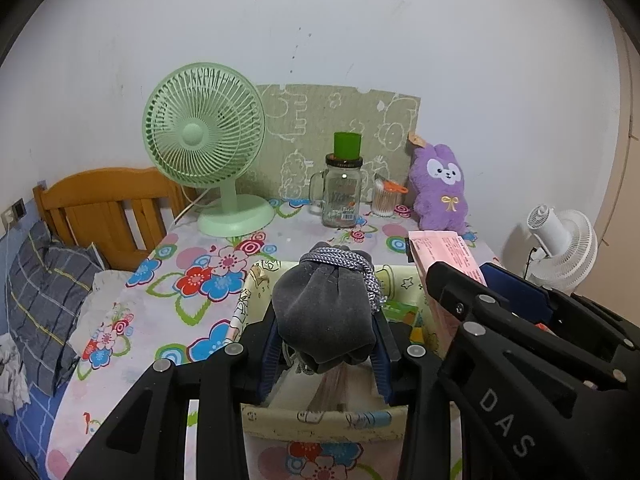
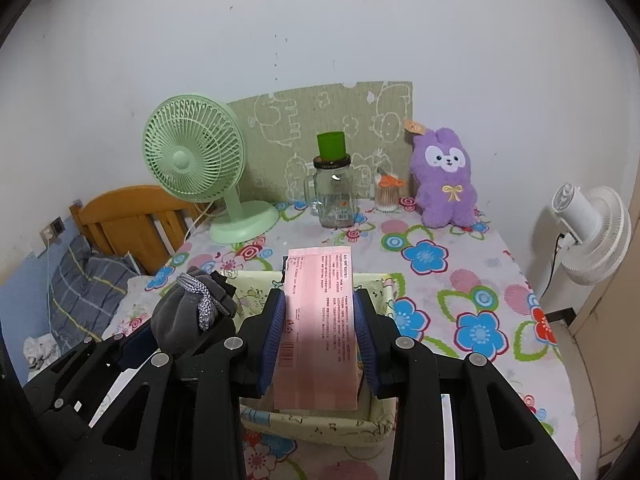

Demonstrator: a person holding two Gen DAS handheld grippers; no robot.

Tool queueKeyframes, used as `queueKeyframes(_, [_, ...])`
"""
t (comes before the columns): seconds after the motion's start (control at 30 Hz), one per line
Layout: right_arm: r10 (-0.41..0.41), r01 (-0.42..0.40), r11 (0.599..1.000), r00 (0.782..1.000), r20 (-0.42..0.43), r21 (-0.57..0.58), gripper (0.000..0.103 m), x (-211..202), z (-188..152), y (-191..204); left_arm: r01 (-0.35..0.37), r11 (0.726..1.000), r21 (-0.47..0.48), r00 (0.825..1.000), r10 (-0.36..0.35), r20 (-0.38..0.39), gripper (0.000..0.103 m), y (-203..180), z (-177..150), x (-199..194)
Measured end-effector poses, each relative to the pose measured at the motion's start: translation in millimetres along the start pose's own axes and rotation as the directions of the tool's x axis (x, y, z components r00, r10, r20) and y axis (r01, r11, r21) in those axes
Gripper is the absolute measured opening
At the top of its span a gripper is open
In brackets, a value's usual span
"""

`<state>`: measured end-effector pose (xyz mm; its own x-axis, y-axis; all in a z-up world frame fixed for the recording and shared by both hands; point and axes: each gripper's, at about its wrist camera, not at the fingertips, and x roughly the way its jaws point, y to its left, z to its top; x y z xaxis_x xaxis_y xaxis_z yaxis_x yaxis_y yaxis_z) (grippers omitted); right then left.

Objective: Organize soft objects
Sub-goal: 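Lift and carry the grey sock and pink packet over the basket with both tools, then lower both items into the basket and open both tools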

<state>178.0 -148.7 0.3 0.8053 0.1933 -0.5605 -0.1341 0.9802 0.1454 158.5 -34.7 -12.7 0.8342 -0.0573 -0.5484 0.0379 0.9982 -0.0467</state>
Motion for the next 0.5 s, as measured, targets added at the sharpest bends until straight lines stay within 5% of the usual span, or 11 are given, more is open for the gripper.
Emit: queueKeyframes(0.5, [0.017,-0.017,1.0,0.998,-0.06,-0.006,0.038,50.8,-4.2,3.5,-0.047,0.998,-0.028,0.997,0.045,-0.067,0.044,14.2,-5.3,51.2])
